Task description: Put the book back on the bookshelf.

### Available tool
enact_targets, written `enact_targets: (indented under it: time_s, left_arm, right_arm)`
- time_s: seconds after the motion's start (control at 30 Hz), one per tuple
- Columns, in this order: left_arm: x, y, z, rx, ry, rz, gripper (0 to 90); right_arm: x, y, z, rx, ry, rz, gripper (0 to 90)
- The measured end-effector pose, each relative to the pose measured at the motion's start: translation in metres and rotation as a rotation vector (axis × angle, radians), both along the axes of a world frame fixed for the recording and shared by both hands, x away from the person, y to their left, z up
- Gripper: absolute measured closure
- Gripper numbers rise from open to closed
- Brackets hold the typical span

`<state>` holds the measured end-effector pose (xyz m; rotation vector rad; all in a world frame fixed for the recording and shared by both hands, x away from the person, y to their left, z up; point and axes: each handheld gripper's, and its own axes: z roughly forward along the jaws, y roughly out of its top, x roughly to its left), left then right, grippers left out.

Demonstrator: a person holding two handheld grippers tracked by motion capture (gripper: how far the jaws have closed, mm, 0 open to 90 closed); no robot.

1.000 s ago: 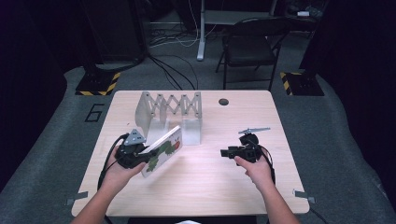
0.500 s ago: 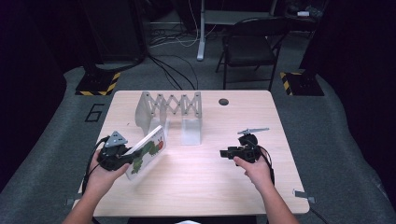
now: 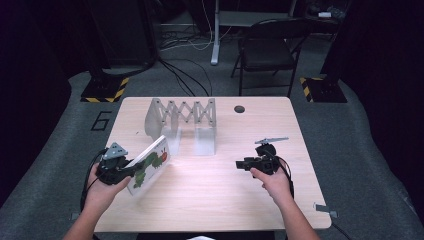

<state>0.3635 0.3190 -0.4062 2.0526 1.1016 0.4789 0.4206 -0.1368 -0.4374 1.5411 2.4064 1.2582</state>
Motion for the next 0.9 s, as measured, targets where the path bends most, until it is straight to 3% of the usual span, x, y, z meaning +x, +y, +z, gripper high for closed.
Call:
enact_targets:
  time_s: [0.27, 0.3, 0.9]
  left_arm:
    - [0.0, 0.002, 0.001, 0.001, -0.004, 0.003, 75.8]
    - [0.0, 0.001, 0.001, -0.001, -0.004, 0.008, 75.8]
    - [0.015, -0.005, 0.007, -0.008, -0.021, 0.077, 75.8]
  right_arm:
    - [0.001, -0.002, -0.001, -0.002, -0.013, 0.006, 51.7]
    - [0.0, -0.002, -0.001, -0.003, 0.002, -0.001, 51.7]
    - [-0.001, -0.004, 0.0, 0.002, 0.001, -0.008, 51.4]
